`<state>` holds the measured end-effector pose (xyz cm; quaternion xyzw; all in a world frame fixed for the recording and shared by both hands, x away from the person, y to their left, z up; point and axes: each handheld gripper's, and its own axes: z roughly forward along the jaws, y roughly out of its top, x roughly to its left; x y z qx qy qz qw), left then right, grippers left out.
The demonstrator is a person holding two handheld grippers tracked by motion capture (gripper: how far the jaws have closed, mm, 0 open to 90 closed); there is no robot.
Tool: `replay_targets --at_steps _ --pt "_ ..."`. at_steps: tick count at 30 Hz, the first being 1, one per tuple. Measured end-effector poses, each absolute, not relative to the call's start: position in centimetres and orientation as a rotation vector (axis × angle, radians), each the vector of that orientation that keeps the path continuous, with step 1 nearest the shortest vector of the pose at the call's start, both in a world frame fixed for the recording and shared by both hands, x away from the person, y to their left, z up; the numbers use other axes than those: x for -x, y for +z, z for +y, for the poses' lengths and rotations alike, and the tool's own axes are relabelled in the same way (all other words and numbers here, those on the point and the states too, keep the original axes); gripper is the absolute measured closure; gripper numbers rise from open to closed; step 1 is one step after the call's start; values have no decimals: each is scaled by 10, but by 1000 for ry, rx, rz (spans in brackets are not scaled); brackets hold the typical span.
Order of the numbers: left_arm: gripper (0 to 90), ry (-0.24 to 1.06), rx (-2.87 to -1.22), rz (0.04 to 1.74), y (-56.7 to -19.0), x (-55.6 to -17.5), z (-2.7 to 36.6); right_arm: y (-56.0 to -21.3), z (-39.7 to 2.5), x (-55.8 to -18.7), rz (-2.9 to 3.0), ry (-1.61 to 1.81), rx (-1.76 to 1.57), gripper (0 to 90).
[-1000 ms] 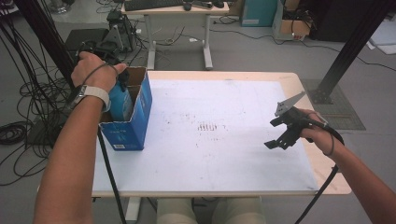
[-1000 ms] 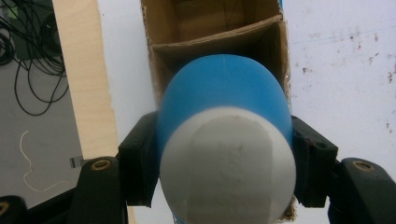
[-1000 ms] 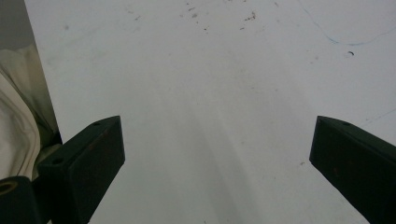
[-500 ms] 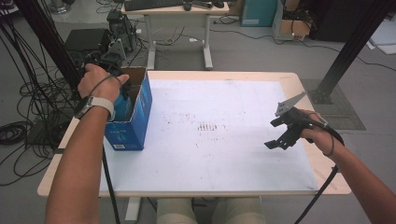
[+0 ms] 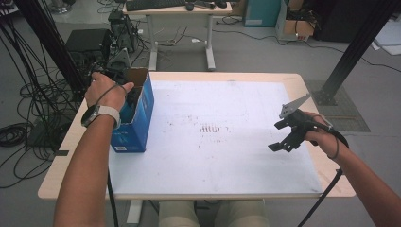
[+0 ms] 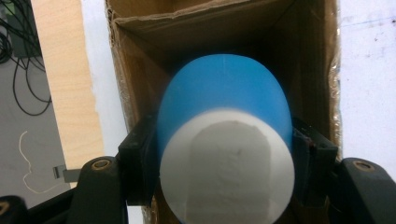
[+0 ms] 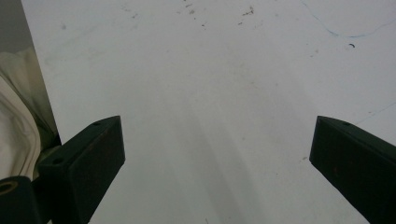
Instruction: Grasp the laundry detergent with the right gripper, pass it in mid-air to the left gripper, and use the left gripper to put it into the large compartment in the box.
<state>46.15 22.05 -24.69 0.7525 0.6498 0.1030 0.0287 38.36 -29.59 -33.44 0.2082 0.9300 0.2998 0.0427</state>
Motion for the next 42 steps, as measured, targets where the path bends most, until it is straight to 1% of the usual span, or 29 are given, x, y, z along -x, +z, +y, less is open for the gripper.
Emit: replay_targets --at_steps 12,42 --pt "375 295 -2310 2014 -261 -462 220 -336 -296 -384 2847 919 -650 30" --pt "373 283 -2320 2020 -261 -463 220 -336 -297 -383 2844 921 -644 30"
